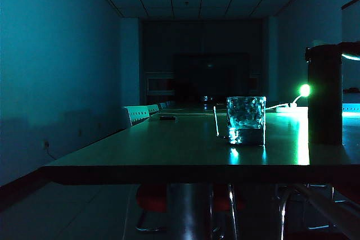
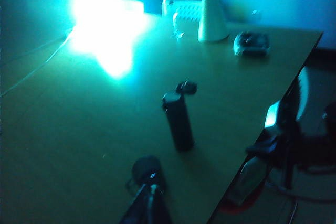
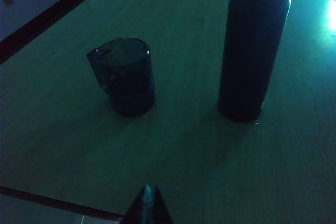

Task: Pick up the black thermos cup, pour some water from it into the cup, and then put the thermos cup back on the table.

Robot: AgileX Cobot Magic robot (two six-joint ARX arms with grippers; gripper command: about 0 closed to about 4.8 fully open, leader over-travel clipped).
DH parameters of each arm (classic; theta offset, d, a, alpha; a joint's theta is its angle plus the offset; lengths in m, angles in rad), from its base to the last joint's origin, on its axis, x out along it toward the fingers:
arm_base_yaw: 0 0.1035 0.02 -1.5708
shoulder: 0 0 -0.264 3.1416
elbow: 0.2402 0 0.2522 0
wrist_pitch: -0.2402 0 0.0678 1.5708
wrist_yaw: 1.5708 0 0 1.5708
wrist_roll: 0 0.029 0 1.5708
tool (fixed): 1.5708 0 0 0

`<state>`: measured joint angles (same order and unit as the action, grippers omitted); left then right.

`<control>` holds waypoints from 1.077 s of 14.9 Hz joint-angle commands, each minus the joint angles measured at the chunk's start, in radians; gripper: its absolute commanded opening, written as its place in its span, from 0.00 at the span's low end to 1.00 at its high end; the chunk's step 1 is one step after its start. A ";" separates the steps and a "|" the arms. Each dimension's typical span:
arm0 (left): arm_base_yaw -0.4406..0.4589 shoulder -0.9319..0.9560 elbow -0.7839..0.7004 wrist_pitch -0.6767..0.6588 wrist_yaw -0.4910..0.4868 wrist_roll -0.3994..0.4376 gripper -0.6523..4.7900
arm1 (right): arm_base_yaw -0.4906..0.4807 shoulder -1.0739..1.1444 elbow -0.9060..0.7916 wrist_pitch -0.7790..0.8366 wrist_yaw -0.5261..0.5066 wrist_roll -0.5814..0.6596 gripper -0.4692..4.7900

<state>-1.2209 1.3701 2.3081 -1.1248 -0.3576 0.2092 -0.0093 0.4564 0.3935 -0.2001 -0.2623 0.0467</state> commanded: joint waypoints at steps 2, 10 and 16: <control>0.141 -0.109 -0.082 0.116 0.021 0.000 0.11 | -0.001 0.000 0.005 0.018 -0.003 -0.002 0.08; 0.859 -0.692 -1.200 0.673 0.406 -0.048 0.11 | -0.001 0.000 0.005 0.017 -0.003 -0.002 0.08; 0.967 -0.900 -1.682 0.946 0.378 -0.120 0.11 | -0.001 0.000 0.005 0.017 -0.003 -0.002 0.08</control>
<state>-0.2714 0.4946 0.6624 -0.2543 0.0254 0.0952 -0.0097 0.4561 0.3935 -0.1997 -0.2626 0.0467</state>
